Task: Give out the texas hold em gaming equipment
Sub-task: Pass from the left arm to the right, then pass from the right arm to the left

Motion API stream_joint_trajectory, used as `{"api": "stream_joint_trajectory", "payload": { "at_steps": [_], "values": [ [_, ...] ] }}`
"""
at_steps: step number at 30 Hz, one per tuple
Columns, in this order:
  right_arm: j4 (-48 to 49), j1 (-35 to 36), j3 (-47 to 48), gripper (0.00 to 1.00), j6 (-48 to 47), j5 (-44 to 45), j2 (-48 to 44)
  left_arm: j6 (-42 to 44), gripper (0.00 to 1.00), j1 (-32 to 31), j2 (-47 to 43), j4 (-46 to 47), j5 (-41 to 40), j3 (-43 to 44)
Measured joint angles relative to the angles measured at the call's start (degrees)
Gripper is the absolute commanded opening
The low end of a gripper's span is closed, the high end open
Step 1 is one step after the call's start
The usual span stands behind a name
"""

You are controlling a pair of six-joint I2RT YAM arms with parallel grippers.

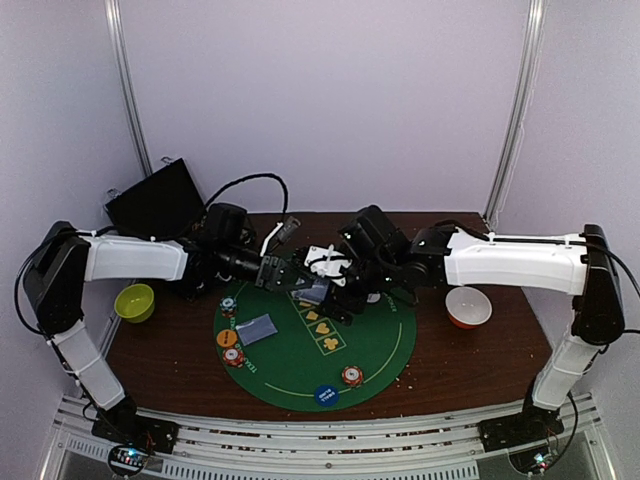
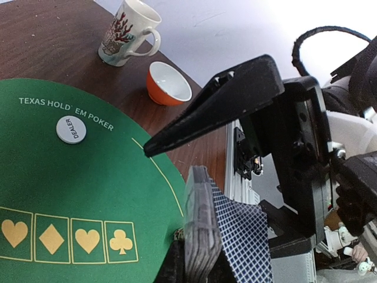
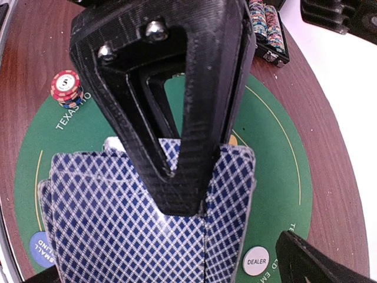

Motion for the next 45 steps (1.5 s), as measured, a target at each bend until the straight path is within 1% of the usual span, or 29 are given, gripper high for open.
{"api": "stream_joint_trajectory", "payload": {
  "at_steps": [2, 7, 8, 10, 14, 15, 17, 18, 20, 22, 24, 27, 28, 31, 36, 38, 39, 40, 43, 44, 45],
  "values": [
    [0.9, 0.0, 0.0, 0.98, -0.7, -0.5, 0.0, 0.5, 0.0, 0.0, -0.6, -0.4, 0.0, 0.0],
    [2.5, 0.2, -0.4, 0.89, -2.5, -0.5, 0.0, 0.7, 0.0, 0.4, -1.4, -0.2, -0.2, 0.0],
    [3.0, 0.3, -0.5, 0.86, -3.0, -0.3, 0.0, 0.1, 0.0, 0.6, -1.4, 0.2, -0.1, 0.0],
    [4.2, 0.6, -0.9, 0.82, -3.9, 0.0, 0.0, -1.4, 0.0, 1.0, -1.4, 1.8, 0.5, -0.1],
    [7.2, 0.9, -2.5, 0.8, -5.2, 1.0, 0.0, -3.6, 0.0, 1.6, -1.4, 4.5, 1.3, -0.1],
    [7.8, 0.9, -2.8, 0.76, -5.4, 1.4, 0.0, -3.9, 0.0, 1.6, -1.4, 4.7, 1.4, -0.1],
    [8.6, 1.0, -3.2, 0.64, -6.2, 1.8, 0.0, -4.1, 0.0, 1.6, -1.3, 4.7, 1.4, -0.1],
    [8.9, 1.0, -3.3, 0.61, -6.4, 2.2, 0.0, -4.2, 0.0, 1.7, -1.3, 4.6, 1.4, -0.2],
    [9.5, 1.0, -3.4, 0.56, -6.7, 2.9, 0.0, -4.0, 0.0, 2.0, -1.1, 4.7, 1.5, -0.2],
    [9.8, 0.9, -3.4, 0.51, -6.7, 3.2, 0.0, -3.7, 0.07, 2.1, -1.0, 4.7, 1.5, -0.2],
    [9.9, 0.9, -3.4, 0.48, -6.6, 3.3, 0.1, -3.1, 0.11, 2.3, -0.9, 4.8, 1.5, -0.2],
    [10.1, 1.0, -3.4, 0.47, -6.9, 3.8, 0.6, -3.0, 0.25, 2.4, -0.6, 4.8, 1.5, -0.2],
    [10.2, 1.0, -3.3, 0.46, -6.9, 4.0, 0.9, -3.1, 0.27, 2.4, -0.4, 4.8, 1.6, -0.2],
    [10.4, 0.9, -3.2, 0.46, -7.3, 4.8, 1.9, -3.8, 0.39, 2.4, -0.2, 4.7, 1.8, -0.4],
    [10.6, 1.0, -3.2, 0.45, -8.0, 5.5, 2.7, -4.9, 0.41, 2.4, -0.2, 4.7, 2.5, -0.6],
    [10.6, 1.0, -3.2, 0.45, -8.2, 5.5, 2.7, -4.8, 0.45, 2.4, -0.2, 4.5, 2.5, -0.6],
    [10.5, 1.0, -3.1, 0.45, -8.2, 5.5, 2.7, -4.4, 0.49, 2.4, -0.2, 4.2, 2.6, -0.6],
    [10.3, 1.0, -3.0, 0.45, -8.3, 5.5, 2.8, -3.8, 0.5, 2.4, -0.2, 3.6, 2.7, -0.5],
    [10.0, 1.0, -2.8, 0.45, -8.3, 5.8, 3.3, -1.3, 0.5, 2.4, 0.8, -0.6, 3.0, 1.3],
    [9.8, 1.0, -2.6, 0.45, -8.3, 6.2, 3.5, -0.7, 0.48, 2.4, 1.4, -2.0, 3.0, 2.0],
    [9.7, 1.0, -2.6, 0.45, -8.2, 6.5, 3.7, -0.2, 0.42, 2.4, 1.7, -2.9, 3.0, 2.4]
  ]
}}
